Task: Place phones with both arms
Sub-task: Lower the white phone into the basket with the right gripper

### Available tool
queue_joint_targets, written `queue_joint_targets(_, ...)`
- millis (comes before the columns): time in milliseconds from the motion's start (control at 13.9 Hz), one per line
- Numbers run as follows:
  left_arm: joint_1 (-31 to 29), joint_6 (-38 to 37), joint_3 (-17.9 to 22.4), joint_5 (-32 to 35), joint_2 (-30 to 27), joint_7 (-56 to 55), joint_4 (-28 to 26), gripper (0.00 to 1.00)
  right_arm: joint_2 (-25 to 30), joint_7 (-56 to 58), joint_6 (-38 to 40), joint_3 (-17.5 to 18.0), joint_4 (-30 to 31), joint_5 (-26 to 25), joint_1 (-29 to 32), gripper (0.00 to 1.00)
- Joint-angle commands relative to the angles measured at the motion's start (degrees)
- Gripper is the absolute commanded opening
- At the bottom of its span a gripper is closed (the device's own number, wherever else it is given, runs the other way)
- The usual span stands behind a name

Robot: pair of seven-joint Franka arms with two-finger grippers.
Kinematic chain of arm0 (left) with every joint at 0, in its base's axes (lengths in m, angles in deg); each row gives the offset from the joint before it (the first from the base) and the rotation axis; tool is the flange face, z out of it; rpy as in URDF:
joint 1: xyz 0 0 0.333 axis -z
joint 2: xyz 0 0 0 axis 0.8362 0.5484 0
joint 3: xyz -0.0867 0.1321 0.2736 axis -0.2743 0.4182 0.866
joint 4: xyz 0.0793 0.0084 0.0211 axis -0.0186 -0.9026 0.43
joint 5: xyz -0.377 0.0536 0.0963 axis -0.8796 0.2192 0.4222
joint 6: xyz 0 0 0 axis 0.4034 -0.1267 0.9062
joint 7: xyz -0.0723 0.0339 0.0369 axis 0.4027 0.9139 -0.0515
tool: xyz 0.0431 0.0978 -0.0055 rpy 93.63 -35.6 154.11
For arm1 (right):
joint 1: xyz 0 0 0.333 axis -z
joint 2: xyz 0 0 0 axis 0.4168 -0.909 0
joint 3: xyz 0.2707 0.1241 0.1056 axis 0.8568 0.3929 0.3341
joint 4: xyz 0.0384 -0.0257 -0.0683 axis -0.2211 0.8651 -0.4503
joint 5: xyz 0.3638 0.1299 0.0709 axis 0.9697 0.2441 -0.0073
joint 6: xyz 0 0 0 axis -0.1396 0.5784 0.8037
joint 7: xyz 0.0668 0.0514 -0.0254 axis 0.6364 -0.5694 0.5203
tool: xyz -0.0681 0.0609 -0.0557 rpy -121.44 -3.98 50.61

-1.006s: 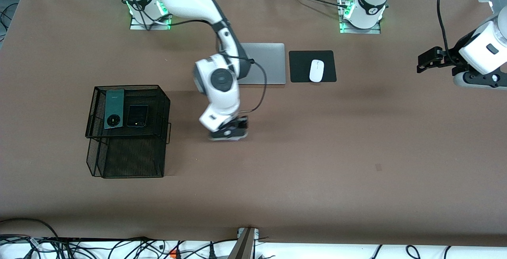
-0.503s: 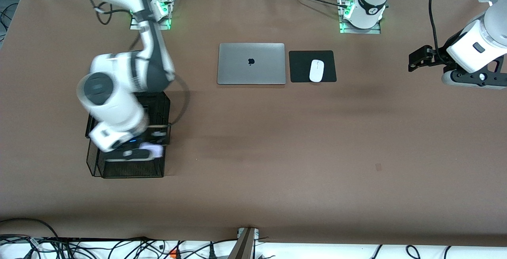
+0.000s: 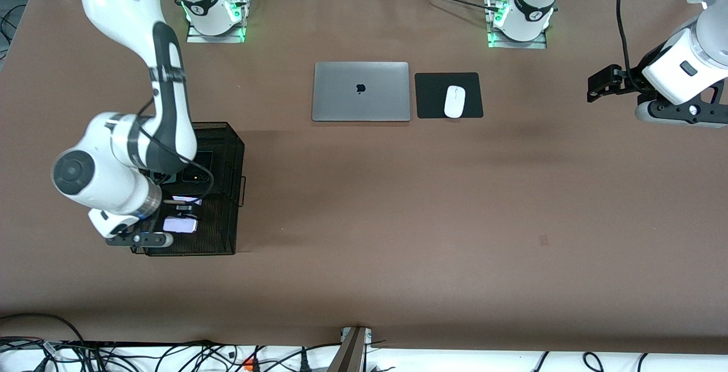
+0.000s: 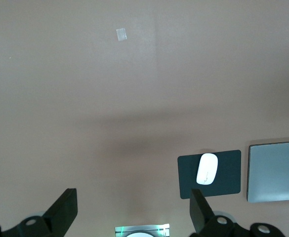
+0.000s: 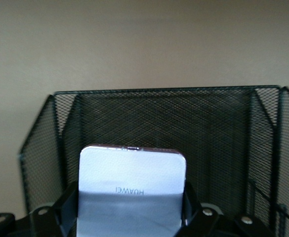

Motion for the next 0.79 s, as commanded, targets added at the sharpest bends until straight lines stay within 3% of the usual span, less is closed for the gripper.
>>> queue_joint_targets(0,-0.41,-0.44,-0.05,-0.40,-0.86,-0.07,-0.30,1.00,-1.98,1.85,0.14,0.58,-0.78,1.63,1.25,0.08)
queue_joint_targets(144,-0.41,-0.27,-0.05,-0.40,-0.77,-0.24,-0.30,1.00,-2.51,3.25,0.40,0.58,-0.52,4.09,1.70,0.13)
queue_joint_targets(216,-0.50,-0.26,-0.05,-0.40,-0.77,-0.24,-0.30,1.00,-2.60,4.13,0.84,0.58,-0.35,4.53,1.96,0.22)
queue_joint_targets(287,-0.50,-0.26,-0.05,-0.40,-0.77,-0.24,-0.30,1.00,-2.60,4.14,0.93,0.58,-0.26,4.54,2.05,0.43)
queue_joint_targets(359,-0.50,-0.26,-0.05,-0.40,-0.77,-0.24,-0.39,1.00,-2.60,4.05,1.02,0.58,-0.26,4.62,2.05,0.73)
queue_joint_targets(503,-0.50,-0.35,-0.05,-0.40,-0.69,-0.24,-0.48,1.00,-2.51,3.61,1.02,0.58,-0.34,4.80,2.05,0.99)
queue_joint_targets(719,-0.59,-0.26,0.03,-0.40,-0.77,-0.15,-0.48,1.00,-1.90,3.52,1.10,0.31,-0.87,4.80,2.14,1.00)
